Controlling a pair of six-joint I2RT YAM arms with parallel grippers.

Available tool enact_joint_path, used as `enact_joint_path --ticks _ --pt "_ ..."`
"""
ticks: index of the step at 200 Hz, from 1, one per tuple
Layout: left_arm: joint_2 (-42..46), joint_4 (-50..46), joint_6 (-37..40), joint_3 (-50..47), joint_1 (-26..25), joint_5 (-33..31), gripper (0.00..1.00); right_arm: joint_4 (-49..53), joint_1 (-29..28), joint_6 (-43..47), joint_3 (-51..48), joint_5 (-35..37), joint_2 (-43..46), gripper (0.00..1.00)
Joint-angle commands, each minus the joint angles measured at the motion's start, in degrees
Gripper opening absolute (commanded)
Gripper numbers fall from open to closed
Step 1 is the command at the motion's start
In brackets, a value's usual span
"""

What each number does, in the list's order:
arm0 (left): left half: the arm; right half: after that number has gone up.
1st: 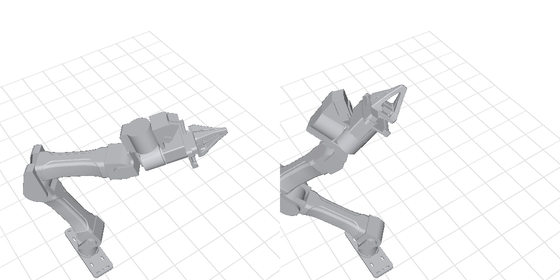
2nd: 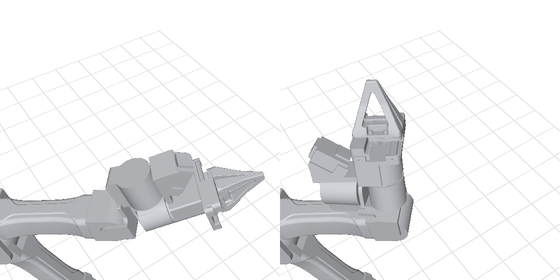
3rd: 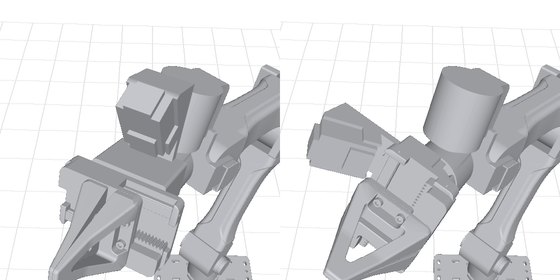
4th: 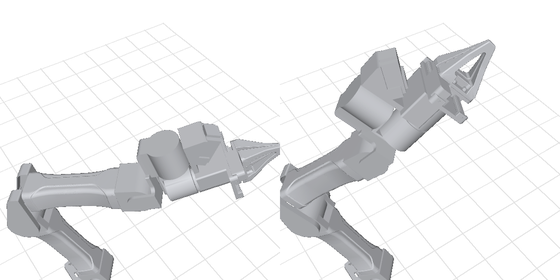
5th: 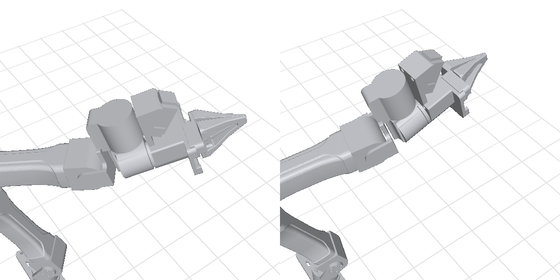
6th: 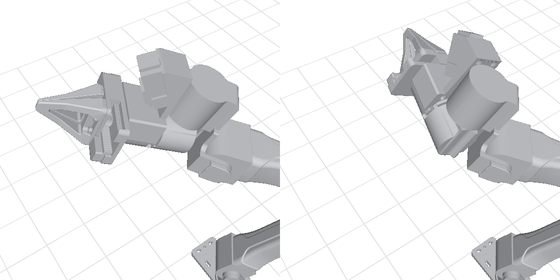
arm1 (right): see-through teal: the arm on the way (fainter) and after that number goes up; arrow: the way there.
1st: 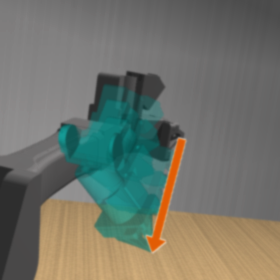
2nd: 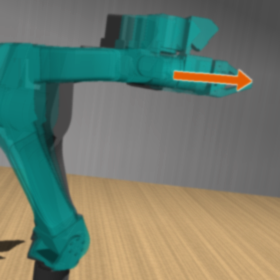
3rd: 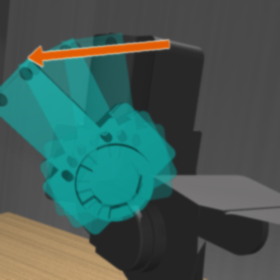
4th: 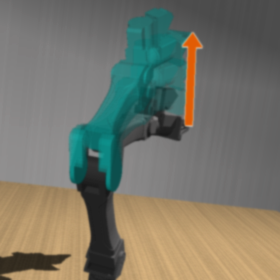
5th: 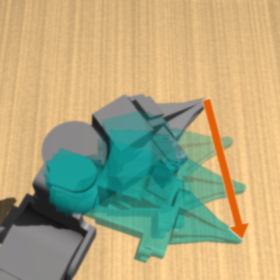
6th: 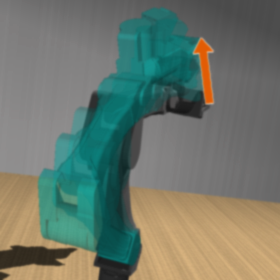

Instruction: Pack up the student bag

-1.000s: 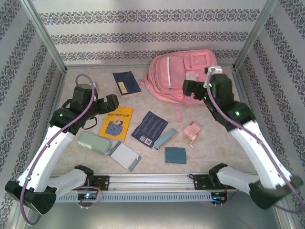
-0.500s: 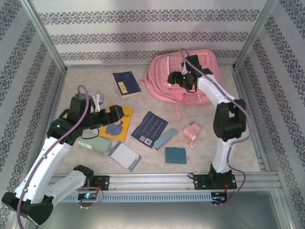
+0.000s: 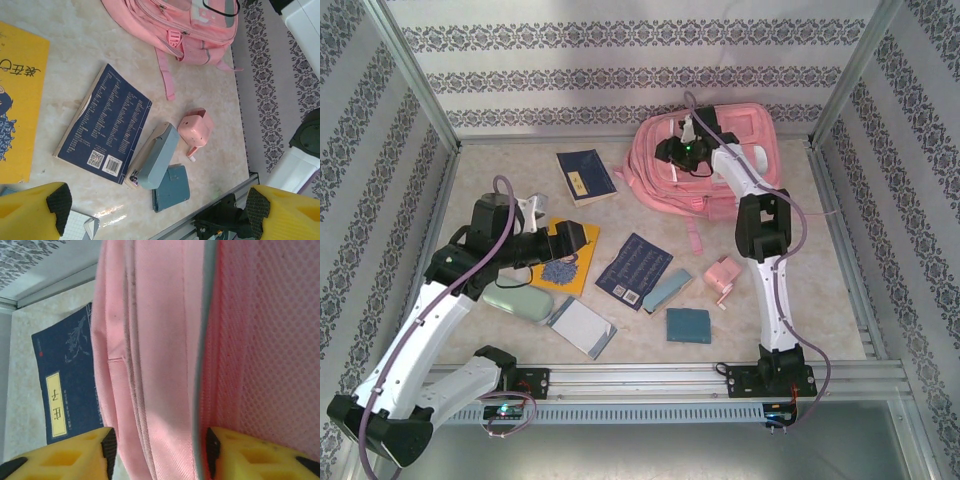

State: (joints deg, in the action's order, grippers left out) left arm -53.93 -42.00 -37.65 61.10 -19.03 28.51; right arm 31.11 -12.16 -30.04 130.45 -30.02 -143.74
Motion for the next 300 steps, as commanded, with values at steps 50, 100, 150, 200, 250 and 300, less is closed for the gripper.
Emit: enact_joint_path --ticks 50,100,150,200,250,300 --pt "-1.61 -1.49 4.78 4.31 0.20 -2.63 0.90 2.86 0.69 -0.64 8.33 -6.28 4.32 0.00" --pt "-5.80 -14.06 4.96 12.20 0.52 -21.17 0.94 2.80 2.60 -1.26 7.67 -19.75 13.67 0.00" --pt "-14.47 -9.71 -1.78 14.81 2.52 -18.65 0.99 1.12 3.43 7.82 -7.31 -21.45 27.19 0.00" --pt "-20.36 13.09 -9.24 10.63 6.98 -5.40 0.99 4.37 2.69 17.90 -13.41 -19.47 35.21 0.00" --pt "-25.01 19.33 -11.39 15.66 12.92 -1.29 0.99 9.22 -0.60 26.63 -15.96 -14.13 39.06 0.00" --pt "-40.09 26.22 -16.15 22.68 13.09 13.09 0.99 10.20 -6.21 38.37 -20.06 -10.53 42.45 0.00"
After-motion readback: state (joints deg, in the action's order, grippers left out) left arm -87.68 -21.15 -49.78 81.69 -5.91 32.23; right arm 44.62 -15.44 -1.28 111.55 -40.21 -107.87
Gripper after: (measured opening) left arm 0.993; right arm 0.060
